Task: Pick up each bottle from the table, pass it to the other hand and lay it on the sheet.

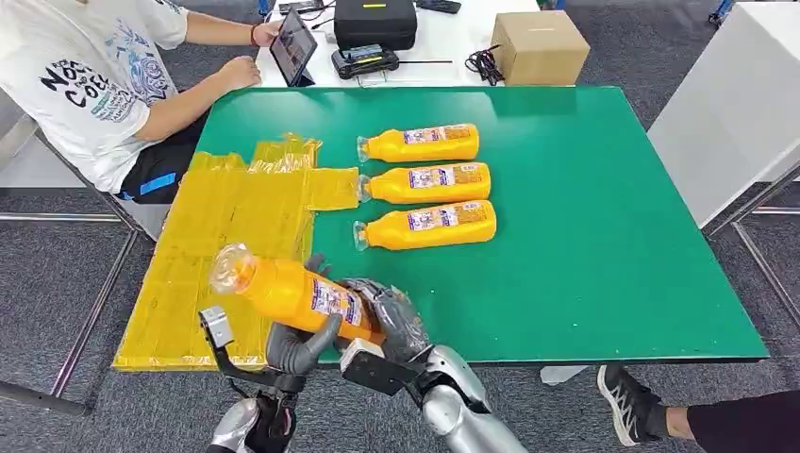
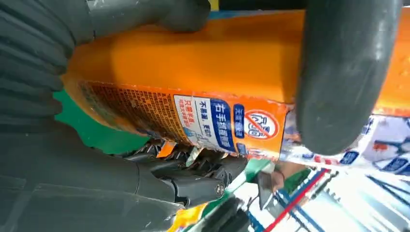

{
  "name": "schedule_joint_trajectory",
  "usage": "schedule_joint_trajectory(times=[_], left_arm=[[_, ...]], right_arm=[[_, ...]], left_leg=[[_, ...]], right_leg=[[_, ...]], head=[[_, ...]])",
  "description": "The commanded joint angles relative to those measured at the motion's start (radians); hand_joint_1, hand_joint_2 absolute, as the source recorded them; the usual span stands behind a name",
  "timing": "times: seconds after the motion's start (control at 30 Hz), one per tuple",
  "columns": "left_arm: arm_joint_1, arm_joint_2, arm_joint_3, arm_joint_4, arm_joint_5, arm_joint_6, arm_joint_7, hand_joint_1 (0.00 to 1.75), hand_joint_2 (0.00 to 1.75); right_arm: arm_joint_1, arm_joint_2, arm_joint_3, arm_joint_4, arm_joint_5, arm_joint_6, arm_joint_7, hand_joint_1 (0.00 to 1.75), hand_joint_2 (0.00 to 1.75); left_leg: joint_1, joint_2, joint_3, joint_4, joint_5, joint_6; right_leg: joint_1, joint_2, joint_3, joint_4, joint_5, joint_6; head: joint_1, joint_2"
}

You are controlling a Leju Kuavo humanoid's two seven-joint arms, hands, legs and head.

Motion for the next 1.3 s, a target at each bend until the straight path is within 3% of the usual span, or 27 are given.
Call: schedule_joint_trajectory(times=[0.03, 0.4, 0.43, 0.47, 0.53, 0.57, 0.73, 0.87, 1.0, 1.23, 1.3], left_arm=[[-0.085, -0.026, -0.019, -0.007, -0.025, 0.031, -0.023, 1.75, 1.75], [-0.102, -0.034, -0.014, 0.006, -0.044, 0.055, -0.04, 1.75, 1.75], [-0.103, -0.035, -0.01, 0.008, -0.046, 0.06, -0.044, 1.75, 1.75], [-0.102, -0.036, -0.003, 0.006, -0.044, 0.066, -0.046, 1.75, 1.75], [-0.095, -0.033, 0.003, -0.009, -0.064, 0.093, -0.061, 1.75, 1.75], [-0.092, -0.032, 0.006, -0.013, -0.069, 0.099, -0.063, 1.75, 1.75], [-0.065, -0.02, 0.034, -0.073, -0.179, 0.232, -0.124, 1.75, 1.75], [-0.089, -0.018, 0.059, -0.061, -0.245, 0.319, -0.159, 1.75, 1.75], [-0.1, -0.02, 0.065, -0.048, -0.26, 0.344, -0.163, 1.75, 1.75], [-0.23, 0.033, 0.135, 0.069, -0.602, 0.695, -0.272, 1.75, 1.75], [-0.246, 0.04, 0.159, 0.086, -0.601, 0.684, -0.273, 1.75, 1.75]], right_arm=[[0.018, -0.021, 0.091, 0.127, 0.021, 0.061, 0.014, 1.75, 1.75], [0.009, -0.019, 0.103, 0.159, 0.019, 0.079, 0.018, 1.75, 1.75], [0.012, -0.017, 0.098, 0.155, 0.019, 0.066, 0.024, 1.62, 1.75], [0.016, -0.013, 0.092, 0.148, 0.017, 0.051, 0.025, 0.0, 1.75], [0.047, 0.0, 0.054, 0.09, -0.009, 0.01, 0.017, 0.0, 1.75], [0.054, 0.0, 0.05, 0.074, -0.011, 0.006, 0.023, 0.0, 0.0], [0.171, 0.018, -0.082, -0.249, -0.079, -0.159, 0.007, 0.0, 0.0], [0.225, 0.021, -0.107, -0.45, -0.089, -0.25, -0.021, 0.0, 0.0], [0.233, 0.024, -0.108, -0.467, -0.112, -0.263, -0.04, 0.0, 0.0], [0.208, 0.005, -0.063, -0.524, -0.21, -0.278, -0.131, 0.0, 0.0], [0.199, 0.007, -0.057, -0.528, -0.212, -0.281, -0.128, 0.0, 0.0]], left_leg=[[0.002, -0.004, 0.003, 0.0, -0.001, -0.001], [0.003, -0.005, 0.005, 0.001, -0.002, -0.002], [0.002, -0.004, 0.004, 0.0, -0.001, -0.002], [0.002, -0.004, 0.004, 0.0, -0.001, -0.002], [0.002, -0.004, 0.004, 0.0, -0.001, -0.002], [0.001, -0.003, 0.002, 0.0, 0.0, -0.001], [0.002, -0.002, 0.003, 0.002, -0.003, -0.002], [0.002, -0.001, 0.001, 0.002, -0.003, -0.002], [0.001, -0.001, 0.001, 0.0, -0.002, -0.002], [0.002, 0.001, 0.003, 0.0, -0.002, -0.002], [0.001, 0.001, 0.002, -0.001, -0.001, -0.002]], right_leg=[[0.002, -0.005, 0.006, -0.001, -0.002, -0.002], [0.003, -0.006, 0.008, -0.001, -0.003, -0.003], [0.003, -0.005, 0.006, -0.002, -0.002, -0.002], [0.002, -0.005, 0.007, -0.002, -0.003, -0.002], [0.003, -0.005, 0.006, -0.001, -0.003, -0.002], [0.002, -0.003, 0.003, -0.001, -0.002, -0.002], [0.002, -0.002, 0.005, 0.0, -0.003, -0.002], [0.002, -0.001, 0.003, 0.001, -0.003, -0.002], [0.001, 0.0, 0.003, 0.0, -0.001, -0.002], [0.002, 0.001, 0.004, -0.001, -0.001, -0.002], [0.001, 0.001, 0.003, -0.001, 0.0, -0.002]], head=[[0.0, 0.0], [0.0, 0.0], [0.001, 0.0], [0.0, 0.0], [0.0, 0.0], [0.0, 0.0], [0.001, 0.0], [0.001, 0.0], [0.001, 0.0], [0.001, 0.0], [0.001, 0.0]])
